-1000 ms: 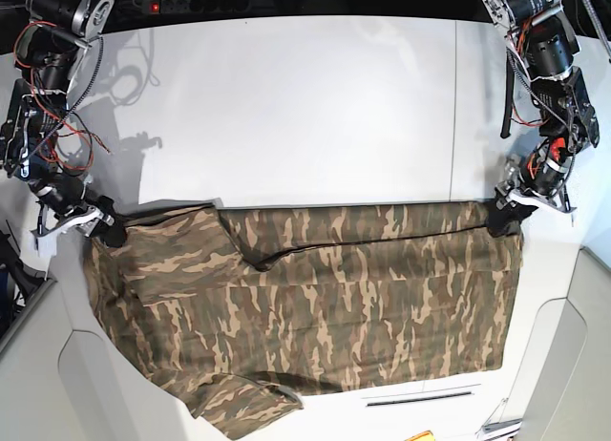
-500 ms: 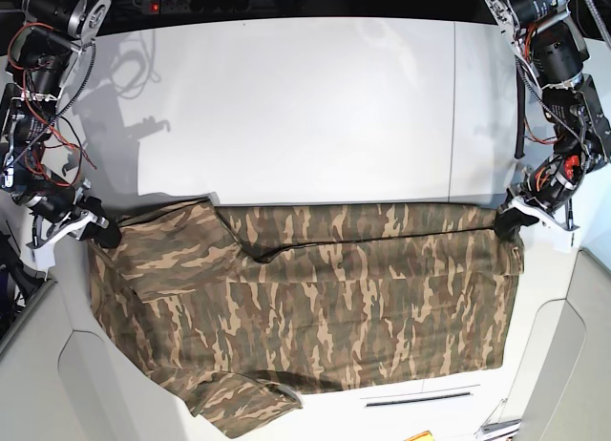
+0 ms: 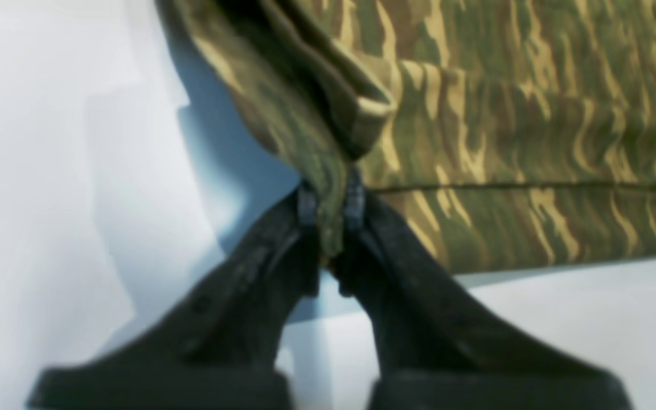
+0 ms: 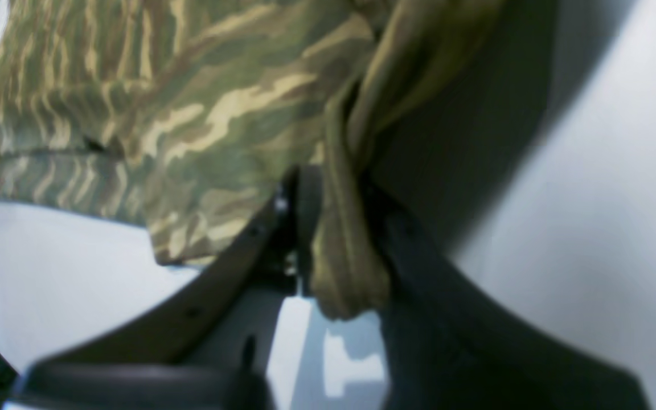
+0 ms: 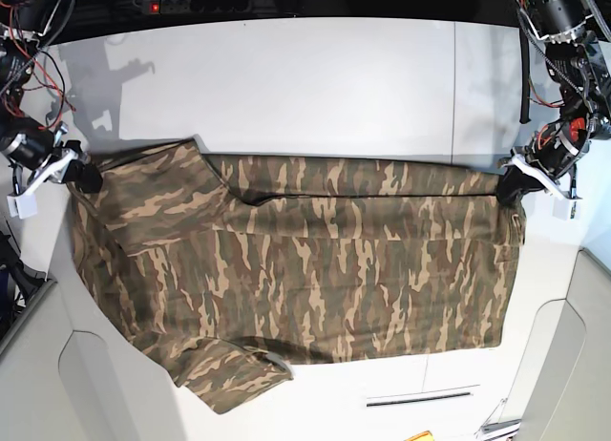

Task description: Fold the T-shirt properly

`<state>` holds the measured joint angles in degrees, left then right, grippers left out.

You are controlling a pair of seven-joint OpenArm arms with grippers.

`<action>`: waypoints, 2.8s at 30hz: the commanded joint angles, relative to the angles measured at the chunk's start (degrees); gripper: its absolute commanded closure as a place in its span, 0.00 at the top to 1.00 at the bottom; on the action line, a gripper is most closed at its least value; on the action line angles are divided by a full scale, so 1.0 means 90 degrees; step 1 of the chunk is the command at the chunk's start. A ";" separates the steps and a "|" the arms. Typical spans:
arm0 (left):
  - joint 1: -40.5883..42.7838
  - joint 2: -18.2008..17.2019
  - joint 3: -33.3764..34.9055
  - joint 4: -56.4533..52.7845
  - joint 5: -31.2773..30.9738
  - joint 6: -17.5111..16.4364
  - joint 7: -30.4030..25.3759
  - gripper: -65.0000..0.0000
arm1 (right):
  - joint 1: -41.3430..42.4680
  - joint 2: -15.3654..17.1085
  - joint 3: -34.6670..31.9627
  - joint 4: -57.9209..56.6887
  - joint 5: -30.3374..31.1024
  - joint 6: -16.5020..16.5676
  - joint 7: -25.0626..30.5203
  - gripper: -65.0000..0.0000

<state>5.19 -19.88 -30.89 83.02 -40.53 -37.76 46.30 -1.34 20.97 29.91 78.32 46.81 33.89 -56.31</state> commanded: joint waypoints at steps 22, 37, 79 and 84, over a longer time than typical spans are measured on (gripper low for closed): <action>0.2181 0.0340 -0.0034 0.1957 -0.0369 -0.0051 0.0051 0.00 | -0.2008 0.0668 0.0629 0.1185 0.0566 0.0046 -0.0206 0.00; 0.2429 0.0942 -0.0032 0.2259 -0.0763 -0.0249 0.0588 0.00 | -0.2414 0.0668 0.1365 0.1183 0.0913 0.0046 -0.0415 0.00; 0.3130 0.0940 -0.0085 0.3466 -0.1328 -0.0249 0.0544 0.34 | -0.1892 0.1331 0.1984 0.1180 0.0294 -0.0032 0.0143 0.30; 0.2761 0.0937 -0.0529 0.3645 -0.1299 -0.0249 0.0449 0.35 | -0.1241 0.1406 0.1919 0.1171 0.0104 -0.0032 0.0449 0.30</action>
<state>30.22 -10.94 -35.44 114.80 -51.37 -39.29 51.83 -12.95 31.92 46.65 88.09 46.92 33.56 -53.71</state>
